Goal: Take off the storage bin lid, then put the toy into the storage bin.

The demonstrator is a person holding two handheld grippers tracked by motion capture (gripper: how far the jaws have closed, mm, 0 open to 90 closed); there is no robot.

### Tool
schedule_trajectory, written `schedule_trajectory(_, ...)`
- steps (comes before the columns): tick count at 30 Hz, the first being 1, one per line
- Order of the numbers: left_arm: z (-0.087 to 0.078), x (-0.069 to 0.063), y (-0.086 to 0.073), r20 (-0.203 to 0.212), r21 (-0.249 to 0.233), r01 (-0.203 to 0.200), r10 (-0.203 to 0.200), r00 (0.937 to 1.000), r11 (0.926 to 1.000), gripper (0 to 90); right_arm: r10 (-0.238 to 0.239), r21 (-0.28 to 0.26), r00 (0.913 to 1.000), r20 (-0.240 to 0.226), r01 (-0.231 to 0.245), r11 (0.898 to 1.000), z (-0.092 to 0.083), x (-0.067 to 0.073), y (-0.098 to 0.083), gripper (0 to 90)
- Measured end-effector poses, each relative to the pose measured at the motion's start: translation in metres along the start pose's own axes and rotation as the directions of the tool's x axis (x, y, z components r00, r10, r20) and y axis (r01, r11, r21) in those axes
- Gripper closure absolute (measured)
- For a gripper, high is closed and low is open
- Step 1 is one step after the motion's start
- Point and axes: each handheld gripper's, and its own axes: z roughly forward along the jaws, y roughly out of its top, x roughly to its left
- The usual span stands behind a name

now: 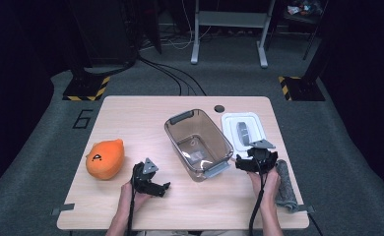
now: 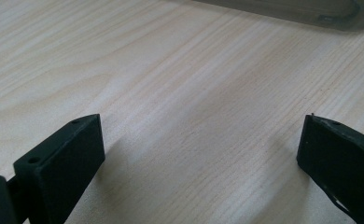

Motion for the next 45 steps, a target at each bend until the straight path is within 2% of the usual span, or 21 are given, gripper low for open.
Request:
schedule_trajectory(4,0.0,0.0,0.0,-0.004,-0.001,-0.001,0.001,1.0,1.0,0.5,-0.01,0.003,0.9999,-0.008,0.01,1.0,-0.008,0.004,-0.009,6.2)
schedule_trajectory(5,0.001,-0.001,0.0,-0.007,-0.016,0.002,-0.002,1.0,0.9999,0.5,0.002,0.001,0.9998,-0.019,-0.002,1.0,-0.01,0.006,-0.013,6.2)
schedule_trajectory(7,-0.001,-0.001,-0.001,0.007,-0.003,-0.005,0.005,1.0,1.0,0.4,-0.014,0.005,0.9995,-0.027,0.015,1.0,-0.016,0.01,-0.025,6.1)
schedule_trajectory(10,-0.002,-0.001,-0.001,0.004,-0.005,-0.015,0.015,0.9999,0.9999,0.3,-0.016,0.005,0.9985,-0.053,0.017,1.0,-0.02,0.017,-0.037,6.1)
schedule_trajectory(14,-0.004,-0.002,0.0,-0.004,-0.003,-0.023,0.023,0.9997,0.9997,0.4,-0.033,0.007,0.9965,-0.077,0.034,0.999,-0.02,0.025,-0.048,5.9)
schedule_trajectory(15,-0.006,-0.003,0.0,-0.013,-0.002,-0.029,0.029,0.9995,0.9996,0.7,-0.054,0.014,0.9941,-0.094,0.055,0.998,-0.02,0.031,-0.053,6.0)
schedule_trajectory(17,-0.01,-0.003,0.001,-0.025,-0.003,-0.041,0.041,0.9989,0.9992,0.9,-0.049,0.021,0.994,-0.098,0.051,0.998,-0.021,0.035,-0.055,5.9)
schedule_trajectory(18,-0.012,-0.003,0.002,-0.027,0.002,-0.05,0.05,0.9984,0.9987,0.8,-0.066,0.02,0.9926,-0.102,0.068,0.997,-0.02,0.038,-0.056,5.9)
schedule_trajectory(19,-0.015,-0.003,0.002,-0.032,-0.016,-0.035,0.035,0.9989,0.9992,0.9,-0.07,0.02,0.9901,-0.122,0.073,0.997,-0.02,0.045,-0.059,5.9)
schedule_trajectory(22,-0.023,0.001,0.004,-0.025,-0.026,-0.025,0.025,0.9994,0.9993,0.9,-0.073,0.018,0.9883,-0.134,0.076,0.997,-0.018,0.05,-0.062,5.9)
schedule_trajectory(25,-0.028,0.005,0.004,-0.026,-0.035,-0.018,0.017,0.9995,0.9992,1.0,-0.061,0.023,0.987,-0.148,0.065,0.998,-0.017,0.051,-0.065,5.9)
schedule_trajectory(26,-0.033,0.007,0.004,-0.025,-0.049,0.003,-0.005,0.9997,0.9988,1.0,-0.059,0.021,0.9861,-0.155,0.063,0.998,-0.016,0.051,-0.066,5.9)
schedule_trajectory(28,-0.035,0.008,0.005,-0.03,-0.047,-0.001,0.0,0.9996,0.9989,0.9,-0.059,0.026,0.9854,-0.16,0.064,0.998,-0.015,0.051,-0.068,5.9)
schedule_trajectory(30,-0.04,0.011,0.005,-0.026,-0.066,0.012,-0.013,0.9996,0.9978,0.9,-0.052,0.028,0.9844,-0.168,0.058,0.998,-0.013,0.05,-0.07,5.8)
schedule_trajectory(34,-0.057,0.019,0.01,-0.03,-0.092,0.02,-0.023,0.9993,0.9956,0.8,-0.039,0.035,0.983,-0.179,0.046,0.998,-0.011,0.051,-0.075,5.8)
schedule_trajectory(36,-0.066,0.023,0.012,-0.026,-0.099,0.031,-0.034,0.9991,0.9946,0.8,-0.051,0.036,0.9818,-0.183,0.059,0.998,-0.01,0.052,-0.077,5.4)
schedule_trajectory(38,-0.07,0.025,0.013,-0.032,-0.107,0.034,-0.038,0.9988,0.9937,0.7,-0.049,0.041,0.9825,-0.18,0.057,0.998,-0.009,0.053,-0.078,5.0)
schedule_trajectory(40,-0.083,0.033,0.016,-0.046,-0.128,0.057,-0.063,0.997,0.9901,0.6,-0.05,0.061,0.9821,-0.181,0.062,0.996,-0.005,0.053,-0.08,4.2)
schedule_trajectory(42,-0.087,0.036,0.016,-0.054,-0.136,0.064,-0.072,0.996,0.9887,0.6,-0.052,0.064,0.9821,-0.181,0.064,0.996,-0.004,0.052,-0.082,3.4)
schedule_trajectory(43,-0.095,0.042,0.016,-0.068,-0.147,0.074,-0.084,0.9941,0.9864,0.6,-0.029,0.062,0.9814,-0.19,0.042,0.997,-0.004,0.051,-0.083,3.2)
schedule_trajectory(45,-0.099,0.045,0.016,-0.076,-0.147,0.076,-0.088,0.9932,0.9862,0.6,-0.023,0.062,0.9803,-0.196,0.035,0.997,-0.003,0.049,-0.084,2.6)
